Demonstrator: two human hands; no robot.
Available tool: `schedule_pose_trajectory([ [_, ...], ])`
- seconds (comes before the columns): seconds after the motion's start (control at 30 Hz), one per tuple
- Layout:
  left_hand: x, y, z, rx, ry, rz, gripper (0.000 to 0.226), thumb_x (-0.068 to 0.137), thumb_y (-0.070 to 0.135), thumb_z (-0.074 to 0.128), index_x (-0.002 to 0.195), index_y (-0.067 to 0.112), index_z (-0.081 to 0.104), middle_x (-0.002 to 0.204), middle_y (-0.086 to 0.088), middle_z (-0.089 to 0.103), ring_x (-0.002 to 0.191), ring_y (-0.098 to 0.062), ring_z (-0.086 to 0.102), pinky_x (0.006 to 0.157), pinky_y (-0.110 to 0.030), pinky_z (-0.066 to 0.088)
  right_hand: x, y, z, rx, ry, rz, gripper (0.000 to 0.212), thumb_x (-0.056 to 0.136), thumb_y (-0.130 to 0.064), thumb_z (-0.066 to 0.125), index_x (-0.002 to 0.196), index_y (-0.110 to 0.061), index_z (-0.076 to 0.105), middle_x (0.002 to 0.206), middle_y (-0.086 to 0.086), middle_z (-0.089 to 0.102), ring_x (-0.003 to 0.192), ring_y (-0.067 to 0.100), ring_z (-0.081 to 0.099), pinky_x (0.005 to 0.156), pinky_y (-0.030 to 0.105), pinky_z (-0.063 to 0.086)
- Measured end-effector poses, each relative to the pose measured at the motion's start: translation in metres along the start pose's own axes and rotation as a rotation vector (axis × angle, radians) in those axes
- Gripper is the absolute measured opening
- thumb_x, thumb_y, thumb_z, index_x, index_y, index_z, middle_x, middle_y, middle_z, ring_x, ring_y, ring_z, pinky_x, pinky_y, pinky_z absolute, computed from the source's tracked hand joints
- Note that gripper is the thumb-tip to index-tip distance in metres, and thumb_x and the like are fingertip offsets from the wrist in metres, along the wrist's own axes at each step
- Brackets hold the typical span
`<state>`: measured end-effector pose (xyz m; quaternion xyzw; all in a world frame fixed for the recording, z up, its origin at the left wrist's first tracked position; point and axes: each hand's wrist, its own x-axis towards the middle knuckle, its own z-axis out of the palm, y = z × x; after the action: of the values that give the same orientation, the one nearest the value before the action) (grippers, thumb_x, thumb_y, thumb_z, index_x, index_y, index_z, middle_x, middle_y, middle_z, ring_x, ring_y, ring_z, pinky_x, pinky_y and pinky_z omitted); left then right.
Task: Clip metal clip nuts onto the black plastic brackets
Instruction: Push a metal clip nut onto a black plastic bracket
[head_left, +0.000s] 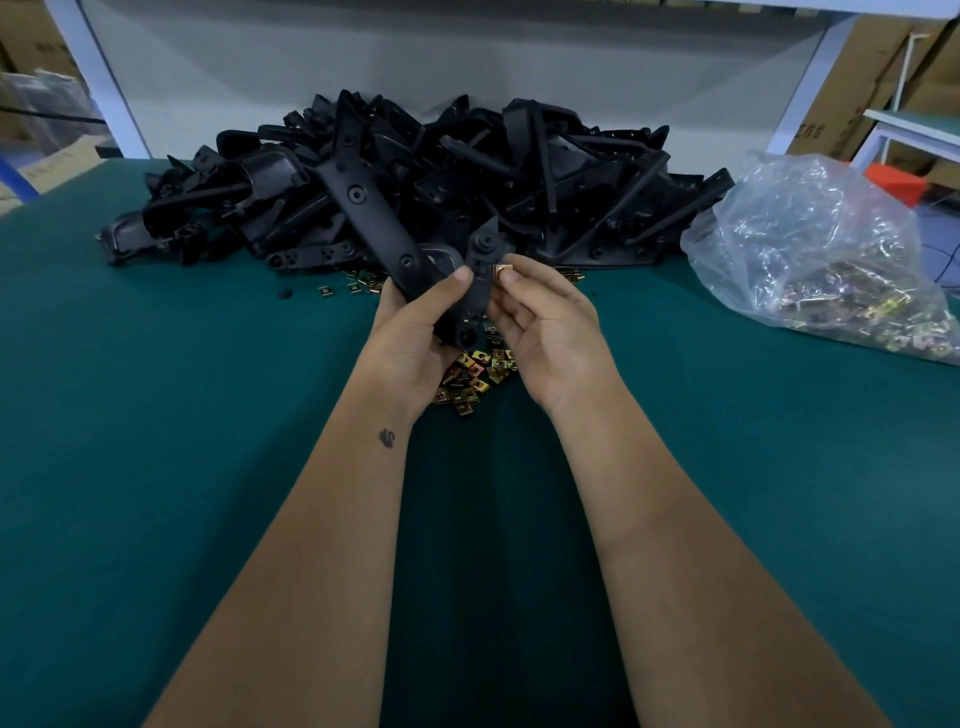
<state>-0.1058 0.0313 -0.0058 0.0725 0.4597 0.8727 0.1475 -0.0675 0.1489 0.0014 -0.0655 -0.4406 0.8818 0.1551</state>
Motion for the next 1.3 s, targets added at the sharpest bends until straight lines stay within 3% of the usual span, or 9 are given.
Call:
schedule_pose_trajectory([
  [0.33, 0.001, 0.0, -0.003, 0.009, -0.027, -0.002, 0.038, 0.092, 0.011, 0.067, 0.127, 0.015, 0.053, 0.124, -0.007, 0.067, 0.109, -0.019, 0.066, 0.083, -0.033, 0.055, -0.002, -0.001, 0.003, -0.047, 0.008, -0.002, 0.013, 0.09, 0.004, 0.062, 0.085, -0.007, 0.067, 0.078, 0.005, 0.074, 0.073, 0.015, 0.071, 0.067, 0.024, 0.057],
  [0.5, 0.001, -0.001, -0.003, 0.058, -0.034, 0.007, 0.047, 0.09, 0.013, 0.069, 0.134, 0.012, 0.051, 0.124, -0.006, 0.069, 0.11, -0.018, 0.068, 0.083, -0.032, 0.056, -0.002, 0.0, 0.004, 0.012, 0.036, -0.006, 0.013, 0.089, 0.003, 0.062, 0.085, -0.008, 0.066, 0.077, 0.004, 0.074, 0.072, 0.014, 0.071, 0.065, 0.024, 0.057],
  [0.73, -0.003, -0.002, -0.001, 0.139, -0.079, 0.07, 0.066, 0.077, 0.022, 0.075, 0.135, 0.016, 0.046, 0.126, -0.002, 0.068, 0.117, -0.017, 0.065, 0.1, -0.037, 0.052, -0.003, 0.0, 0.008, -0.02, 0.063, -0.029, 0.016, 0.088, 0.004, 0.064, 0.082, -0.01, 0.067, 0.079, 0.003, 0.071, 0.075, 0.012, 0.068, 0.074, 0.023, 0.057],
  [0.97, -0.001, -0.005, -0.001, 0.178, -0.072, 0.107, 0.051, 0.091, 0.01, 0.068, 0.135, 0.016, 0.044, 0.125, 0.0, 0.069, 0.116, -0.013, 0.065, 0.099, -0.031, 0.053, -0.006, 0.002, 0.013, -0.058, 0.079, -0.061, 0.02, 0.086, 0.006, 0.066, 0.077, -0.011, 0.067, 0.078, 0.002, 0.071, 0.076, 0.011, 0.068, 0.074, 0.022, 0.056],
  [1.17, 0.004, -0.002, -0.005, -0.007, 0.029, 0.076, 0.036, 0.09, 0.007, 0.069, 0.122, 0.015, 0.055, 0.121, -0.006, 0.07, 0.109, -0.02, 0.069, 0.093, -0.038, 0.055, -0.002, -0.005, 0.007, -0.239, 0.084, -0.096, 0.011, 0.094, -0.01, 0.06, 0.091, -0.012, 0.071, 0.092, 0.009, 0.076, 0.081, 0.017, 0.071, 0.074, 0.027, 0.058],
  [1.3, 0.008, 0.003, -0.012, -0.213, 0.127, 0.038, 0.036, 0.092, 0.008, 0.067, 0.125, 0.015, 0.054, 0.123, -0.006, 0.069, 0.108, -0.018, 0.07, 0.086, -0.035, 0.058, 0.003, -0.01, -0.012, -0.616, 0.291, -0.168, 0.017, 0.092, -0.014, 0.058, 0.088, -0.02, 0.073, 0.083, -0.004, 0.073, 0.071, 0.008, 0.063, 0.064, 0.02, 0.049],
])
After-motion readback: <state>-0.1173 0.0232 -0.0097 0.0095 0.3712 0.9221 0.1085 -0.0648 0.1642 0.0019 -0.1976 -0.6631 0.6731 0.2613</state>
